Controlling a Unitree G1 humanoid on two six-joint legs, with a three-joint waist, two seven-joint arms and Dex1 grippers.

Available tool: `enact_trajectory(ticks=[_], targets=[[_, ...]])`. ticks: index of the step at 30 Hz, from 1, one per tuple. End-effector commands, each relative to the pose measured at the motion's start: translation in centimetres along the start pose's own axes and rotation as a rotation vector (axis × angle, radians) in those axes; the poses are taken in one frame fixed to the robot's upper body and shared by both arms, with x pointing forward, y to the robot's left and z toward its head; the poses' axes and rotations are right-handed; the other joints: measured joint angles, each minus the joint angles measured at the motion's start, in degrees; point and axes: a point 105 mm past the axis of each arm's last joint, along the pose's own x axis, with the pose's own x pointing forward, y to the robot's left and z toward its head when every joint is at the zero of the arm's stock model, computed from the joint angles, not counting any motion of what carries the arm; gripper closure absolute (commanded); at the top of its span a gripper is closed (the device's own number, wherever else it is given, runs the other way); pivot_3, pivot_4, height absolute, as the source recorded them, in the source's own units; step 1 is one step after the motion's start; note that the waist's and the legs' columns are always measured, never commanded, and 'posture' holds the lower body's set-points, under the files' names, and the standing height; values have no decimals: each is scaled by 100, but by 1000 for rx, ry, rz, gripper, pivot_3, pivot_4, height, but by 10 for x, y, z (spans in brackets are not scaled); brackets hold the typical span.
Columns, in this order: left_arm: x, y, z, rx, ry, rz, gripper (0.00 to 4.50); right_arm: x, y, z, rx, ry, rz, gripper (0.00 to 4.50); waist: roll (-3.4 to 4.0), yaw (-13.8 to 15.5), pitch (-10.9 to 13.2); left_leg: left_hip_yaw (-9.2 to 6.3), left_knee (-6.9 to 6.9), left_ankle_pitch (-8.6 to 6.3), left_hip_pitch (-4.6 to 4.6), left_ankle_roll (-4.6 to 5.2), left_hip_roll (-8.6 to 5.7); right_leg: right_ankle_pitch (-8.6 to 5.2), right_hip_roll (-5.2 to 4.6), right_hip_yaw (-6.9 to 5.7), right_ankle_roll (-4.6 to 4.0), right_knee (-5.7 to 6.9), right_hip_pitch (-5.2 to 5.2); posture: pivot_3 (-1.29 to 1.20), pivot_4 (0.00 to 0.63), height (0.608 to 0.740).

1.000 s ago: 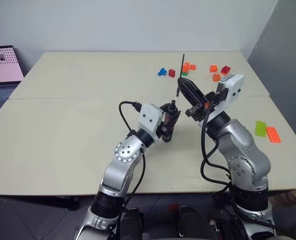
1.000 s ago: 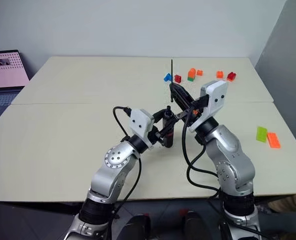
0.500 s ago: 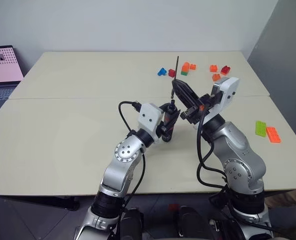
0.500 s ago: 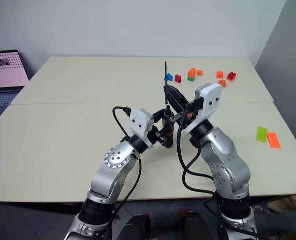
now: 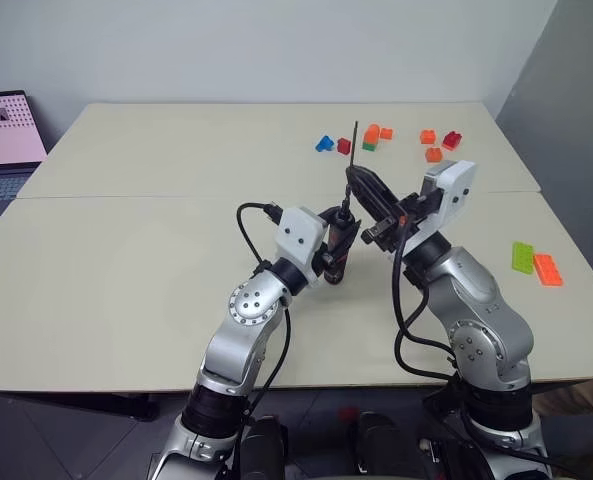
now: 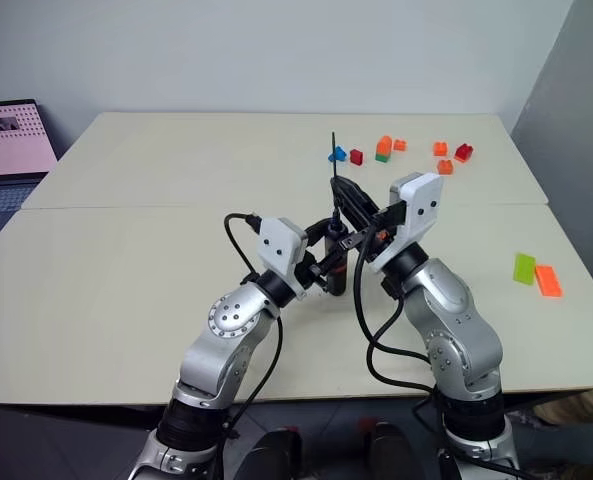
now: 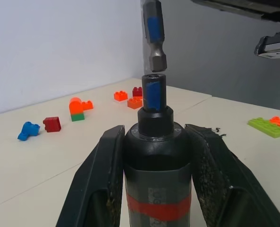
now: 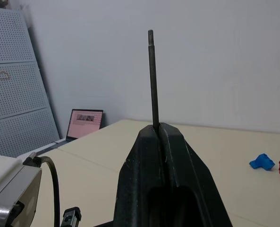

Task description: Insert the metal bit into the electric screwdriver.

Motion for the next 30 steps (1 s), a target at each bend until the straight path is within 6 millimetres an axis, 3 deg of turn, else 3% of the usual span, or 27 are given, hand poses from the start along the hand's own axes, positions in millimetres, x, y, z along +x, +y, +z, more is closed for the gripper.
enact_trajectory(ticks=[1,10,30], targets=[[-2,0,0,7,4,5,2864,-2,2,7,-19,-46,9,4500,0,0,0,0,0,0,0,0,0,0,0,0,0,-1,0,0,150,740],[-2,-1,-1,4,7,-1,2864,-2,1,0,-12,-40,10,4500,0,0,0,0,-11,0,2,0,0,0,0,0,0,-7,0,0,150,740],[-2,-1,-2,-2,9,-3,2864,3,-1,4,-28,-64,25,4500,0,1,0,0,-17,0,3,0,0,0,0,0,0,-12,0,0,150,740]])
